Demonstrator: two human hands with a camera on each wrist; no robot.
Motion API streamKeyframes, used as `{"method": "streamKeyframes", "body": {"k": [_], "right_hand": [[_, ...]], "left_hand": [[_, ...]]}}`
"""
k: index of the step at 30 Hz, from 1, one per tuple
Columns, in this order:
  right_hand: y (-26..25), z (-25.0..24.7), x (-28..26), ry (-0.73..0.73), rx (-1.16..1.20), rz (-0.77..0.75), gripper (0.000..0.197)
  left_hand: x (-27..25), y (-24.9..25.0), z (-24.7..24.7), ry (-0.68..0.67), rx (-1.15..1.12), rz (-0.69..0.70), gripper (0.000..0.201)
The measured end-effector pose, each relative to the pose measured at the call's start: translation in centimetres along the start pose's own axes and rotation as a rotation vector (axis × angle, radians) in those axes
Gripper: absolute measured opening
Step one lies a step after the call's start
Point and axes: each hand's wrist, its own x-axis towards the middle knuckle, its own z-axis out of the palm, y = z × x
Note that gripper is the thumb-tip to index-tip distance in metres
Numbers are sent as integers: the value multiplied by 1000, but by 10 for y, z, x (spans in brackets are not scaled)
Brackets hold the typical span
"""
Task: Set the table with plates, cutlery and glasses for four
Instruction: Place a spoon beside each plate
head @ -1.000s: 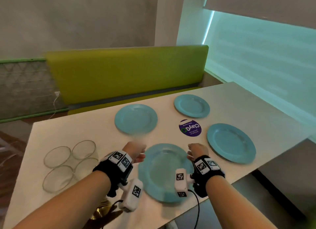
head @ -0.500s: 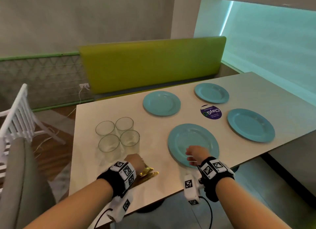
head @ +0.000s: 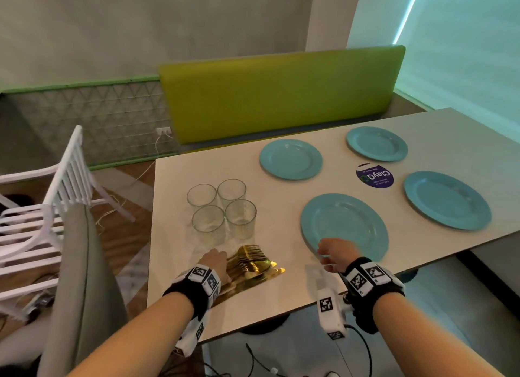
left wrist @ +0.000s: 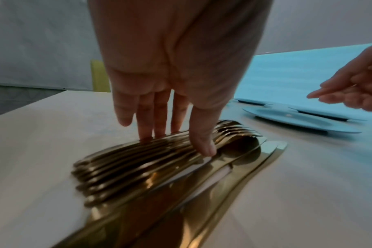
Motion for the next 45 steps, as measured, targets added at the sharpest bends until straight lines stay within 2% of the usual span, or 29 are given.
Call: {"method": "streamKeyframes", "body": {"k": [4,10,19,25,30,33,36,40,44,45], "right_hand": [[3,1,-2,4,-13,-12,19],[9,-2,-4,11,-23,-16,19],[7,-6,-10,17,-21,-45,19],[4,-6,-12,15,-45,-62,19],[-2,-4,-19,10,-107,-108,13],[-9,2,-27,-56,-172,-182,7],[-20,5,-37,-136,-219,-258,12],[-31,-7,-41,-88,-167,-340,22],[-34,-33,-33,-14,-123,-347,26],[-34,-40,-29,-11,-97,-340,26]], "left_hand": [[4,-2,-5,-11,47,42,58],[4,5,-2,-28,59,52,38],[10,8,11,-33,28,32,39],[11,16,-2,1,7,67,35],[0,44,-36,-23,-209,144,33],[-2,70,-46,-89,-586,216,13],[-9,100,-54,-162,-864,278,23],[-8,136,-57,-234,-974,371,23],[-5,167,-58,-228,-982,416,12],[-3,175,-58,-226,-983,420,14]]}}
